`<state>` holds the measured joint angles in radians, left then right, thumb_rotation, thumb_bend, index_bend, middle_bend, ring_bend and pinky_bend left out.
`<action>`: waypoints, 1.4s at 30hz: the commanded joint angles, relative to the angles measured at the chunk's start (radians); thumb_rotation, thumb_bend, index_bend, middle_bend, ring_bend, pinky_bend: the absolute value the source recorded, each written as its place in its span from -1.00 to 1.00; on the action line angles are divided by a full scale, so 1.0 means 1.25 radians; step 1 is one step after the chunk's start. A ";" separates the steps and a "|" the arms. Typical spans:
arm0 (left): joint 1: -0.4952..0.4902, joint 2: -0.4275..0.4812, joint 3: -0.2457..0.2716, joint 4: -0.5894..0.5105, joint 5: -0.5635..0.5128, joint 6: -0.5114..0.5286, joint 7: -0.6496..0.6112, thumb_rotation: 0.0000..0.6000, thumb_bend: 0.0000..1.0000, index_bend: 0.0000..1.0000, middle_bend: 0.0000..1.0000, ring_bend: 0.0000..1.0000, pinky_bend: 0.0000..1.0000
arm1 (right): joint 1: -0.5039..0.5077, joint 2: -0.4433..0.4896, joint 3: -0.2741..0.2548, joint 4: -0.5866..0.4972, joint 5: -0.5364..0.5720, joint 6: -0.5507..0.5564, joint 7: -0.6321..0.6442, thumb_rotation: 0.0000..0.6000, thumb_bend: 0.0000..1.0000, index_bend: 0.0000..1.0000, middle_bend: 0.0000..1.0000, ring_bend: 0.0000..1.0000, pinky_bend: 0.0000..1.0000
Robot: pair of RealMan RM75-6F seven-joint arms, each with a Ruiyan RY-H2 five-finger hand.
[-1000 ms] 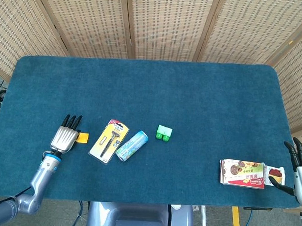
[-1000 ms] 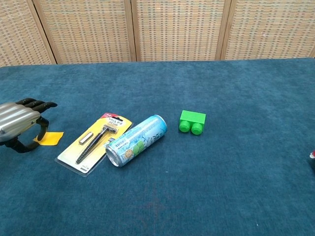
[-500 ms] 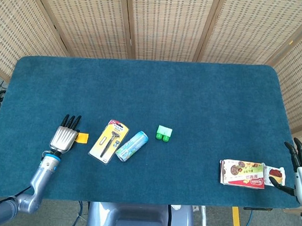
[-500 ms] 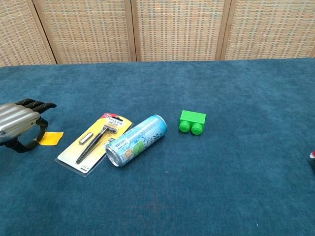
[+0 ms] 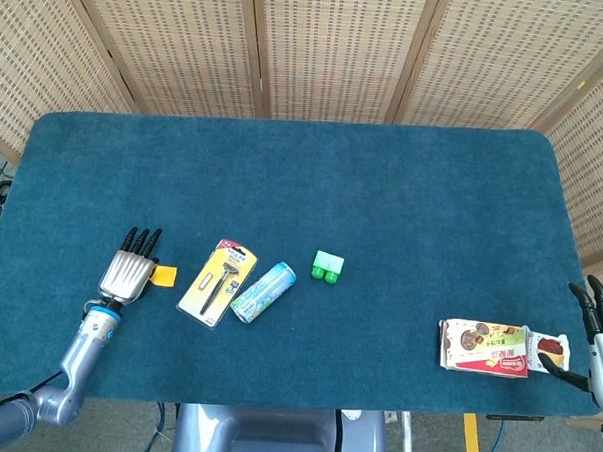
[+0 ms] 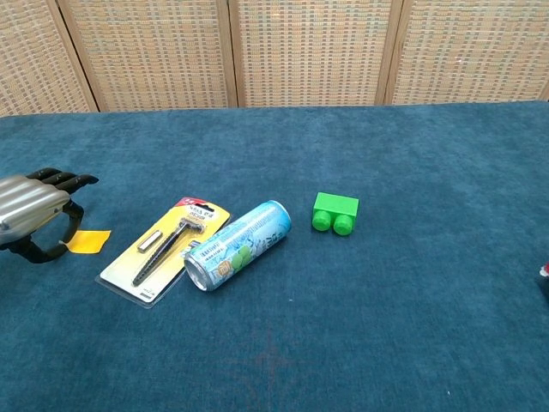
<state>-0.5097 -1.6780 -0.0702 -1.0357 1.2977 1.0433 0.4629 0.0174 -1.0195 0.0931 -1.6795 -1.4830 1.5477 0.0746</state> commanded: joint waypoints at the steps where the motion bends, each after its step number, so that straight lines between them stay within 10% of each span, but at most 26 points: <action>1: -0.002 0.000 -0.001 -0.002 0.000 0.000 0.002 1.00 -0.22 0.16 -1.00 -1.00 -1.00 | 0.000 0.000 0.000 0.000 0.000 0.000 0.000 1.00 -0.69 -0.81 -1.00 -1.00 -1.00; 42: -0.058 0.015 -0.055 -0.178 0.024 0.073 0.067 1.00 -0.23 0.20 -1.00 -1.00 -1.00 | -0.003 0.005 0.003 0.004 0.006 0.000 0.018 1.00 -0.69 -0.82 -1.00 -1.00 -1.00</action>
<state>-0.5820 -1.6658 -0.1308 -1.2448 1.3247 1.1217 0.5529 0.0139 -1.0135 0.0969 -1.6740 -1.4751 1.5480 0.0976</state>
